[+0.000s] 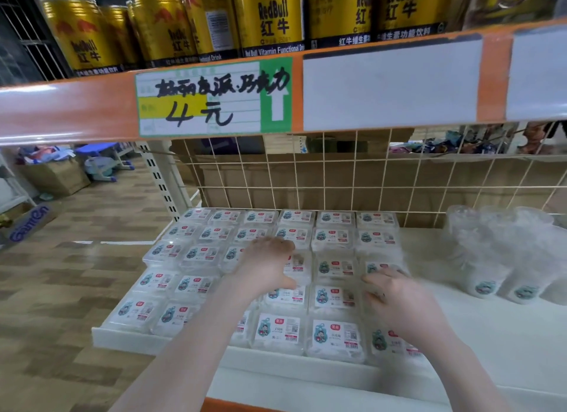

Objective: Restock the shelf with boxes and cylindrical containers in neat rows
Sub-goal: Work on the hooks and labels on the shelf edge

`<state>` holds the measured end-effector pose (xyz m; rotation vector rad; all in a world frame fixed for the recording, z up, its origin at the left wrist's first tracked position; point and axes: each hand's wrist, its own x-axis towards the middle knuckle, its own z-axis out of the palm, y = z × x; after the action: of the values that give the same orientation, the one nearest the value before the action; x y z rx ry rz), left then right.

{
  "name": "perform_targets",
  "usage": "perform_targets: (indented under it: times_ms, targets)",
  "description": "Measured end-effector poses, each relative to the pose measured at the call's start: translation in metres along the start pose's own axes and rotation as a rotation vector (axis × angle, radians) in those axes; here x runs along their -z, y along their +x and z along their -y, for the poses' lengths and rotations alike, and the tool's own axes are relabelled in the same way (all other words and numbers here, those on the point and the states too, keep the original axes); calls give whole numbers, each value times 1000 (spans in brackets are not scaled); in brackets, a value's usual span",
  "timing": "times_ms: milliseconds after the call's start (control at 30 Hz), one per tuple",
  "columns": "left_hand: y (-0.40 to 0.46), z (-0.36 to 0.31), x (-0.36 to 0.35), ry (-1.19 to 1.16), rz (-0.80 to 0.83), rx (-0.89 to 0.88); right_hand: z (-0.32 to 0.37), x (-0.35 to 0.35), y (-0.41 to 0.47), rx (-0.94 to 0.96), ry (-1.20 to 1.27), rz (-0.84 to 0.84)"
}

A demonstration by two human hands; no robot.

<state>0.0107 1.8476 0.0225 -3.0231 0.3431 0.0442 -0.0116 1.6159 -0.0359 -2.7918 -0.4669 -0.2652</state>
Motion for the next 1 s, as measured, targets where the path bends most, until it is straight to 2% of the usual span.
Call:
perform_targets:
  times_ms: [267,667,1000]
  targets:
    - [18,3,-10,-22,77,55,-2,6,1,0,34,15]
    - [23,3,-6,-64,57,61,-2,12,5,4,-19,98]
    - [22,5,-10,-106,63,36,-9,11,5,1,8,76]
